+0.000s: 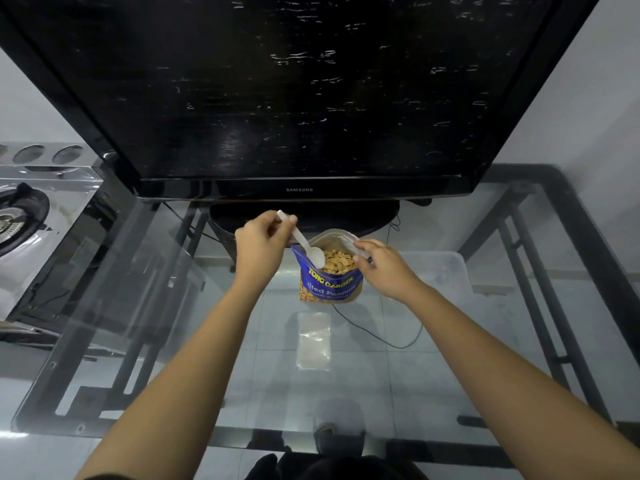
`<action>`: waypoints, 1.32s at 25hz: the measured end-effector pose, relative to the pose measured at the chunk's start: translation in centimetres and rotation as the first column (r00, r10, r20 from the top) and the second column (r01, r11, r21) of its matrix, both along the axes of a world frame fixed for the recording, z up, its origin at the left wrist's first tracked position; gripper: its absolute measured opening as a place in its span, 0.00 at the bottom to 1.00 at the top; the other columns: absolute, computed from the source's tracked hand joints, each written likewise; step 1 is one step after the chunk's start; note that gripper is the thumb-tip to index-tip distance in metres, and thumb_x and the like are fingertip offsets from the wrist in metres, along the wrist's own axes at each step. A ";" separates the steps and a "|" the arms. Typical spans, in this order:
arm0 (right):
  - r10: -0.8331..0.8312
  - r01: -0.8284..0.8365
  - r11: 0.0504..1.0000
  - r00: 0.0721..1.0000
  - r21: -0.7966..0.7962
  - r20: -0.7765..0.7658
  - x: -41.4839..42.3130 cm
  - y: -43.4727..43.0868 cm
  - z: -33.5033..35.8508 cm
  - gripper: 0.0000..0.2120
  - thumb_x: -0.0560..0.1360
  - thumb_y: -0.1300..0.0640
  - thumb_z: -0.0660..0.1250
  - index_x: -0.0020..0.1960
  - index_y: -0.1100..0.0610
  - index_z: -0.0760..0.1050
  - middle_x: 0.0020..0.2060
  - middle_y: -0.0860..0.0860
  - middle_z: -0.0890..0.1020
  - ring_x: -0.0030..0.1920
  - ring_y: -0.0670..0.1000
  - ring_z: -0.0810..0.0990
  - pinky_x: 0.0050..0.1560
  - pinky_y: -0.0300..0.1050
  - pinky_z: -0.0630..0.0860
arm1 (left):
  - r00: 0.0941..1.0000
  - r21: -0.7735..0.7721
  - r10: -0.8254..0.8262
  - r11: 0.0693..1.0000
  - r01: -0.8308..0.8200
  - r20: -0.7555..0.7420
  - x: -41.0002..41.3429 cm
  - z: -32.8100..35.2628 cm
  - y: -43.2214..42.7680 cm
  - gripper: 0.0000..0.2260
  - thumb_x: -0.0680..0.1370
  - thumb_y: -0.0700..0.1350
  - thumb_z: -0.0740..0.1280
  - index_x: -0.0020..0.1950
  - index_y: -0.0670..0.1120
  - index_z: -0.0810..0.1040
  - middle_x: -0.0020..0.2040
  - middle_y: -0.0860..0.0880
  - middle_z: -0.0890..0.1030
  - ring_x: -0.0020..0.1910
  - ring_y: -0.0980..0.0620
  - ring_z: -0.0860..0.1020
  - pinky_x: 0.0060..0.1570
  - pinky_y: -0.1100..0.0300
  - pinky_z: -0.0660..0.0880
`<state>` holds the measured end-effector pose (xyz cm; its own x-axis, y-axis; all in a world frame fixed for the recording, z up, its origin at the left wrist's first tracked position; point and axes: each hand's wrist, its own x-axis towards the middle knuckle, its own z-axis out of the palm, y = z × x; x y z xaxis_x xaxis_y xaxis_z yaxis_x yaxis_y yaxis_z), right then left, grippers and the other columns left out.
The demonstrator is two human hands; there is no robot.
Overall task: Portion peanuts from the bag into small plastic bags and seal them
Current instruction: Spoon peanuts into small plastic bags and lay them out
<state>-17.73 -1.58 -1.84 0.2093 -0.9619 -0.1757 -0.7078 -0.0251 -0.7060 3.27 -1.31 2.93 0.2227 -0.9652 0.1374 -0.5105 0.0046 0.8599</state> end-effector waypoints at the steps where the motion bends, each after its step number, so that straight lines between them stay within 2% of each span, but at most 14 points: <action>1: 0.000 0.000 1.000 1.000 -0.003 0.001 0.0 0.0 0.0 0.21 0.79 0.54 0.58 0.71 0.57 0.64 0.68 0.52 0.68 0.62 0.51 0.71 0.43 0.30 0.67 | 0.992 -0.035 -0.014 0.999 0.019 0.129 -0.5 0.0 -0.1 0.10 0.77 0.46 0.66 0.38 0.42 0.76 0.28 0.53 0.75 0.27 0.59 0.73 0.30 0.74 0.67; 4: 0.011 -0.011 1.000 1.000 -0.015 -0.026 0.1 0.0 0.0 0.21 0.79 0.54 0.58 0.71 0.57 0.63 0.69 0.52 0.68 0.65 0.51 0.69 0.49 0.32 0.67 | 0.965 0.047 -0.061 0.998 0.050 0.256 -1.5 -1.1 -0.7 0.11 0.77 0.45 0.65 0.40 0.38 0.77 0.30 0.47 0.76 0.28 0.56 0.71 0.29 0.70 0.66; 6: 0.032 -0.032 0.999 0.998 -0.002 -0.047 0.1 0.0 0.1 0.21 0.80 0.54 0.58 0.71 0.57 0.63 0.69 0.53 0.67 0.66 0.51 0.68 0.52 0.35 0.67 | 0.975 0.137 -0.051 0.990 0.021 0.217 -1.5 -1.8 -1.1 0.11 0.76 0.45 0.66 0.45 0.37 0.78 0.33 0.44 0.78 0.32 0.51 0.74 0.34 0.58 0.73; 7: 0.040 -0.040 0.999 0.998 -0.004 -0.052 0.1 0.0 0.2 0.21 0.80 0.54 0.57 0.72 0.57 0.62 0.70 0.53 0.66 0.67 0.52 0.67 0.54 0.36 0.67 | 0.984 0.140 -0.025 0.990 0.000 0.176 -1.4 -1.9 -1.2 0.11 0.76 0.46 0.67 0.48 0.38 0.78 0.35 0.46 0.78 0.34 0.52 0.75 0.37 0.56 0.73; 10: -0.077 0.077 0.980 0.997 -0.181 0.010 0.4 1.9 0.2 0.21 0.80 0.54 0.56 0.71 0.57 0.63 0.70 0.53 0.65 0.69 0.52 0.65 0.62 0.41 0.66 | 0.992 0.032 0.127 0.991 -0.127 0.009 -1.1 -1.5 0.4 0.15 0.75 0.50 0.68 0.58 0.44 0.75 0.40 0.51 0.77 0.39 0.57 0.75 0.41 0.69 0.72; 12: -0.194 0.221 0.914 0.975 -0.339 0.111 1.0 5.1 -0.9 0.19 0.80 0.54 0.55 0.69 0.58 0.65 0.66 0.54 0.70 0.66 0.50 0.67 0.62 0.38 0.65 | 0.974 -0.041 0.194 0.979 -0.200 -0.114 -1.0 -2.6 3.2 0.06 0.76 0.47 0.66 0.51 0.46 0.77 0.38 0.53 0.77 0.35 0.60 0.74 0.37 0.73 0.69; 13: -0.206 0.241 0.896 0.970 -0.373 0.132 1.4 6.9 -2.0 0.18 0.80 0.54 0.55 0.68 0.59 0.66 0.64 0.54 0.72 0.64 0.49 0.68 0.62 0.36 0.63 | 0.978 -0.044 0.180 0.982 -0.185 -0.109 -1.0 -4.0 4.9 0.03 0.76 0.45 0.66 0.47 0.47 0.77 0.37 0.52 0.77 0.34 0.61 0.73 0.36 0.73 0.68; 16: -0.115 0.114 0.965 0.993 -0.235 0.010 2.5 11.1 -6.2 0.23 0.79 0.50 0.50 0.70 0.60 0.64 0.67 0.56 0.69 0.67 0.51 0.66 0.68 0.42 0.64 | 0.986 0.095 -0.087 0.993 0.074 0.143 -0.3 -9.8 9.1 0.03 0.75 0.41 0.68 0.47 0.44 0.80 0.42 0.47 0.80 0.37 0.60 0.75 0.39 0.69 0.73; 17: -0.064 0.052 0.987 0.996 -0.155 -0.070 2.7 11.8 -7.6 0.28 0.78 0.46 0.45 0.72 0.61 0.61 0.70 0.57 0.66 0.70 0.53 0.64 0.71 0.45 0.62 | 0.956 0.157 -0.196 0.974 0.163 0.219 0.0 -11.7 9.8 0.05 0.75 0.41 0.68 0.49 0.42 0.81 0.45 0.45 0.81 0.40 0.55 0.78 0.43 0.64 0.75; 20: 0.084 -0.080 0.996 0.951 0.027 -0.297 2.6 12.7 -11.2 0.38 0.71 0.41 0.32 0.75 0.61 0.48 0.76 0.56 0.50 0.76 0.54 0.48 0.73 0.46 0.46 | 0.791 0.266 -0.412 0.909 0.322 0.452 0.4 -15.3 10.7 0.14 0.74 0.48 0.65 0.55 0.42 0.81 0.51 0.44 0.82 0.48 0.44 0.80 0.48 0.54 0.79; 22: 0.167 -0.147 0.986 0.902 0.082 -0.399 2.3 13.1 -12.6 0.38 0.69 0.41 0.28 0.75 0.59 0.39 0.76 0.53 0.41 0.75 0.51 0.38 0.73 0.46 0.39 | 0.634 0.319 -0.481 0.877 0.360 0.606 0.6 -16.3 11.0 0.21 0.72 0.55 0.60 0.57 0.45 0.80 0.55 0.47 0.82 0.48 0.45 0.80 0.43 0.54 0.79; 24: 0.196 -0.176 0.981 0.868 0.086 -0.456 2.1 13.4 -13.4 0.34 0.71 0.42 0.28 0.73 0.57 0.33 0.74 0.51 0.36 0.74 0.50 0.35 0.72 0.46 0.36 | 0.570 0.340 -0.483 0.875 0.345 0.665 0.7 -16.7 11.2 0.24 0.71 0.58 0.57 0.58 0.47 0.80 0.58 0.50 0.82 0.48 0.47 0.81 0.40 0.56 0.78; 29: 0.153 -0.161 0.987 0.860 0.026 -0.486 2.1 13.7 -14.1 0.30 0.75 0.44 0.32 0.72 0.56 0.34 0.74 0.49 0.38 0.73 0.49 0.35 0.71 0.45 0.36 | 0.571 0.313 -0.476 0.877 0.364 0.669 0.8 -16.9 11.4 0.19 0.73 0.57 0.57 0.53 0.51 0.82 0.56 0.54 0.82 0.50 0.47 0.80 0.40 0.53 0.75; 33: 0.141 -0.152 0.988 0.867 0.014 -0.479 2.0 13.7 -14.1 0.29 0.75 0.44 0.33 0.72 0.56 0.35 0.74 0.49 0.39 0.73 0.48 0.36 0.72 0.45 0.37 | 0.712 0.176 -0.399 0.913 0.368 0.578 0.5 -17.1 12.0 0.12 0.73 0.54 0.62 0.47 0.52 0.84 0.54 0.52 0.83 0.52 0.52 0.72 0.43 0.55 0.70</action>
<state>-15.74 12.16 -15.98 0.2446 -0.9319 -0.2680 -0.9450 -0.1672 -0.2811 3.79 10.69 -14.13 -0.2791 -0.9578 0.0684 -0.8757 0.2831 0.3912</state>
